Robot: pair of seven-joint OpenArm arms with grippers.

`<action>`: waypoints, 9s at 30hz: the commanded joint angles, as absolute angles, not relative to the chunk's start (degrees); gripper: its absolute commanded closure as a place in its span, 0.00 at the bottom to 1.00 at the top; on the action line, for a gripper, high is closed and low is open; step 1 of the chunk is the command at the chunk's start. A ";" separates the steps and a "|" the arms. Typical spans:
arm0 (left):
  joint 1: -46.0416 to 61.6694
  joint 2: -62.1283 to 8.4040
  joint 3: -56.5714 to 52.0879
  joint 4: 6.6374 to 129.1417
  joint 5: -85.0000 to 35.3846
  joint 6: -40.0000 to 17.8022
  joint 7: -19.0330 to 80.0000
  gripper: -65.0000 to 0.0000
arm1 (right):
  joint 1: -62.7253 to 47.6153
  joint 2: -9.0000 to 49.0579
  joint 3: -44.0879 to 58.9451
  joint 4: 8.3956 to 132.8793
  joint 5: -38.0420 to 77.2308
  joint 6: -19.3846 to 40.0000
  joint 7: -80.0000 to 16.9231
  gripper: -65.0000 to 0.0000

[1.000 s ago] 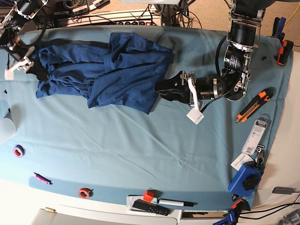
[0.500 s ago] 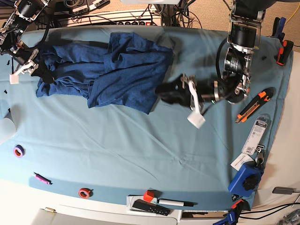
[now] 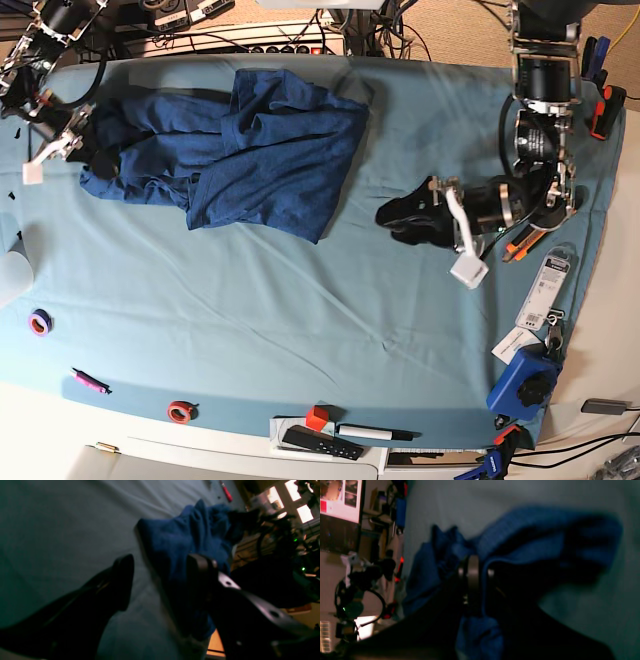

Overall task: Layout the t-shirt on the table in an organized manner, then fold the t-shirt properly
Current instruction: 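Grasp the opposite shirt end with the right gripper and fold it inward, then push the folded fabric with the right gripper toward the bundle center, then release the shirt and pull the right gripper back beside the bundle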

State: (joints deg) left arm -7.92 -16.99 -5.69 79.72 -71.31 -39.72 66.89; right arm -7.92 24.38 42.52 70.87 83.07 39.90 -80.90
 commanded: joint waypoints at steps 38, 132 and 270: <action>-6.63 -17.47 -5.87 80.75 -72.66 -40.00 66.04 0.53 | -5.82 3.07 10.50 96.82 60.05 40.00 -74.76 1.00; -6.35 -17.45 -5.87 80.75 -71.59 -40.00 64.90 0.53 | -6.50 3.51 33.85 92.58 62.13 40.00 -74.26 0.99; -6.63 -14.92 -5.76 80.75 -65.76 -40.00 58.87 0.53 | 4.80 3.92 24.51 69.43 59.05 33.32 -73.34 0.36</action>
